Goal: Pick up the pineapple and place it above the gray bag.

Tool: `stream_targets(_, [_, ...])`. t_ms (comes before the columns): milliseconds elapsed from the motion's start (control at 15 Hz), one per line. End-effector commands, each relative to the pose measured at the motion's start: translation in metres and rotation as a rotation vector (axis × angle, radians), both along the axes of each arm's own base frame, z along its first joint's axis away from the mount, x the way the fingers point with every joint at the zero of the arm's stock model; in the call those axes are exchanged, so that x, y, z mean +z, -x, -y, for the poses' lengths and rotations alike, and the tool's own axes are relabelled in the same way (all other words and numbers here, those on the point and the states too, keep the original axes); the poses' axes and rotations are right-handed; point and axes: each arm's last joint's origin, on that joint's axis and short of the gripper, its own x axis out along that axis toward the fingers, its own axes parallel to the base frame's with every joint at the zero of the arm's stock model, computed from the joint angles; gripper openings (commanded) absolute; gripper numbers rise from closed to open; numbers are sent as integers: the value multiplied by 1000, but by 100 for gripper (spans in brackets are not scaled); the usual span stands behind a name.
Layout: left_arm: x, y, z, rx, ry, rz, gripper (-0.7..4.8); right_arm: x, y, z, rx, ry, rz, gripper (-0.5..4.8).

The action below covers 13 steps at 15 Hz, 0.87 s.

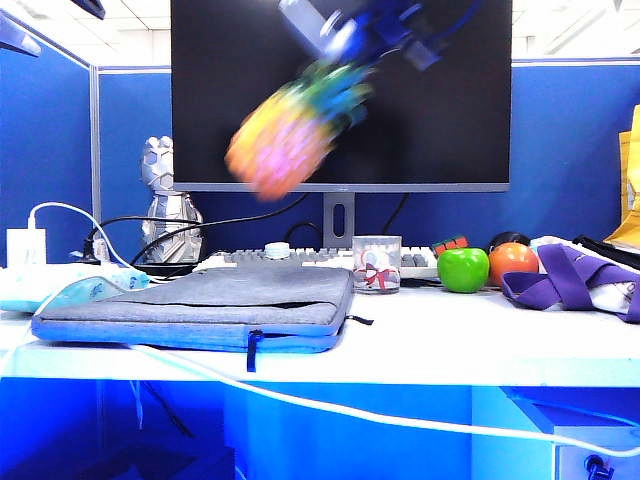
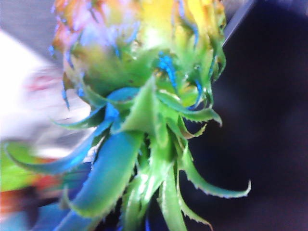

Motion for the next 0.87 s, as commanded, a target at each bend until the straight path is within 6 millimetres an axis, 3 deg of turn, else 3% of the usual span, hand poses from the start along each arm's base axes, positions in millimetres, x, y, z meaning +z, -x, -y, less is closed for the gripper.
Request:
stream_targets(67, [1, 1, 0, -20, -37, 24, 479, -19, -24, -18, -28, 72, 112, 0])
stream_targets(267, [1, 1, 0, -25, -47, 28, 479, -36, -40, -25, -49, 60, 145, 0])
stream_targets(468, [2, 0, 0, -23, -47, 37, 479, -37, -40, -28, -29, 47, 145, 0])
stream_targets(534, [2, 0, 0, -21, -42, 36, 479, -33, -42, -28, -72, -39, 159, 0])
stream_targets(601, [2, 0, 0, -18, -28, 27, 479, -25, -44, -29, -161, -309, 157, 0])
stream_targets(735, [2, 0, 0, -10, -8, 16, 479, -13, -43, -29, -245, -651, 126, 0])
stream_targets(868, [2, 0, 0, -3, 21, 2, 479, -15, -41, -30, -307, -782, 33, 0])
